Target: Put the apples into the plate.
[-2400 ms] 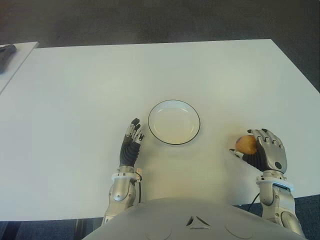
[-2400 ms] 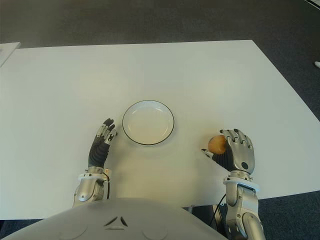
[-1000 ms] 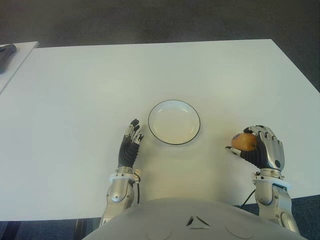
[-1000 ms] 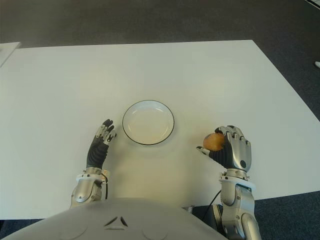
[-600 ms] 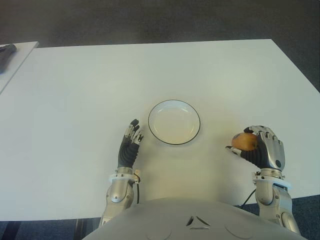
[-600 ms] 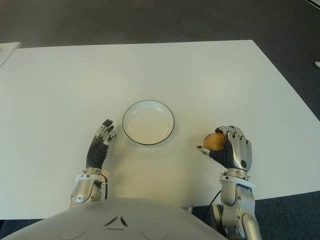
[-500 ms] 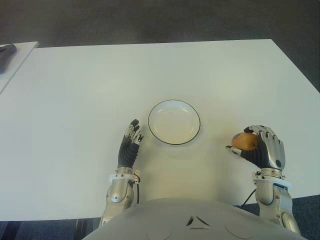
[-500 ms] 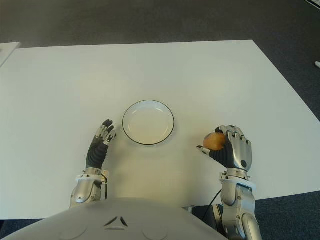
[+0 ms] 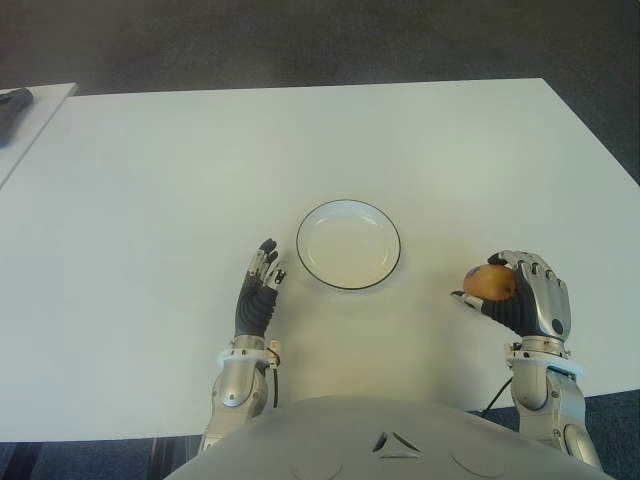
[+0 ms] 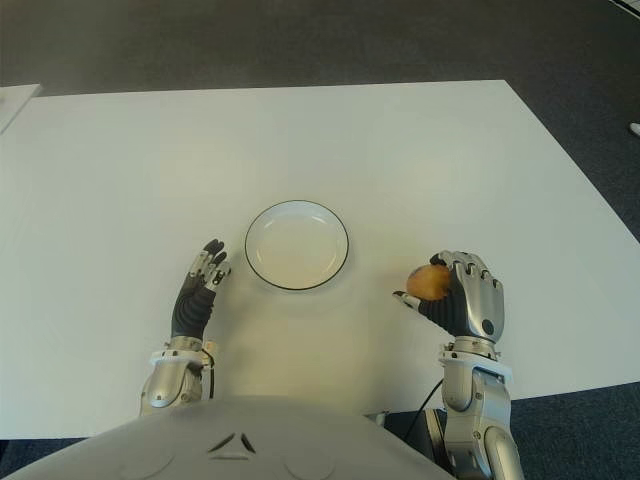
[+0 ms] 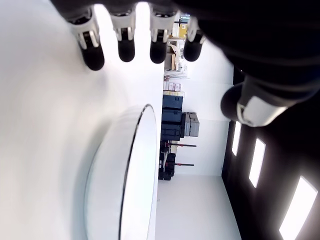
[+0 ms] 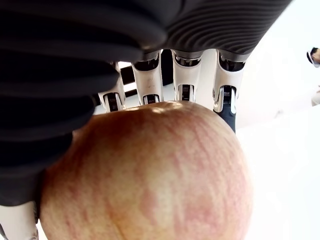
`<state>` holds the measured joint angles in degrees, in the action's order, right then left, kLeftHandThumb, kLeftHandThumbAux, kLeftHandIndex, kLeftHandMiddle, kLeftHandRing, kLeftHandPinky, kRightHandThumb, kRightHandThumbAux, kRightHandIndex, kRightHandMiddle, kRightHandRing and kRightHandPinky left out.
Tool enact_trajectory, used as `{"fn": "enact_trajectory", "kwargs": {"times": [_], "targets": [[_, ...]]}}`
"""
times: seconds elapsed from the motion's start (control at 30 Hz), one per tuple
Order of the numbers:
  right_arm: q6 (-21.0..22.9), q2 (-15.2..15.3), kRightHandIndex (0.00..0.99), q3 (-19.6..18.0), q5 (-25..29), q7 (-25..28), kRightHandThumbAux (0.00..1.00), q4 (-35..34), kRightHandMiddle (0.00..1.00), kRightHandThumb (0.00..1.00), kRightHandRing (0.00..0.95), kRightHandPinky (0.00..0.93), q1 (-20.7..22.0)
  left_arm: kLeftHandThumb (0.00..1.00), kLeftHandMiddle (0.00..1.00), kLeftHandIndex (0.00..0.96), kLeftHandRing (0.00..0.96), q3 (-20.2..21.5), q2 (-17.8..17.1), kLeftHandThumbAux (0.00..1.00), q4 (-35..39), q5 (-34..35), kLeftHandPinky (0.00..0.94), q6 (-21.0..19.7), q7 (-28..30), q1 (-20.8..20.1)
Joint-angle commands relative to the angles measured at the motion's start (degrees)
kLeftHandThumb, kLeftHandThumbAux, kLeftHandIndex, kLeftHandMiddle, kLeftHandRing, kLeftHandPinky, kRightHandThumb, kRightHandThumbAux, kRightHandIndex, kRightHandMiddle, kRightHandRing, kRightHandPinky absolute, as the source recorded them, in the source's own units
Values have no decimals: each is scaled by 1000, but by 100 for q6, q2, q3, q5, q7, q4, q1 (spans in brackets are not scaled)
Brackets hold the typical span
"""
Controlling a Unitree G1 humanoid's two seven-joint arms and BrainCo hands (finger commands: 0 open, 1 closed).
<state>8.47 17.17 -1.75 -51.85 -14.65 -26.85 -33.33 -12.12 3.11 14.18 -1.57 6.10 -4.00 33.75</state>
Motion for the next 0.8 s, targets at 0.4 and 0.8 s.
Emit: {"fn": "enact_trajectory", "kwargs": {"times": [0.4, 0.8], "targets": [[532, -3, 439, -34, -480, 1007, 715, -512, 872, 715, 859, 769, 1008, 0, 0, 0, 0, -51, 48, 447, -176, -165, 0, -38, -71, -56], [585, -141, 439, 176, -765, 1390, 715, -671, 866, 717, 851, 794, 1245, 0, 0, 0, 0, -124, 124, 433, -291, -228, 0, 170, -92, -48]]}}
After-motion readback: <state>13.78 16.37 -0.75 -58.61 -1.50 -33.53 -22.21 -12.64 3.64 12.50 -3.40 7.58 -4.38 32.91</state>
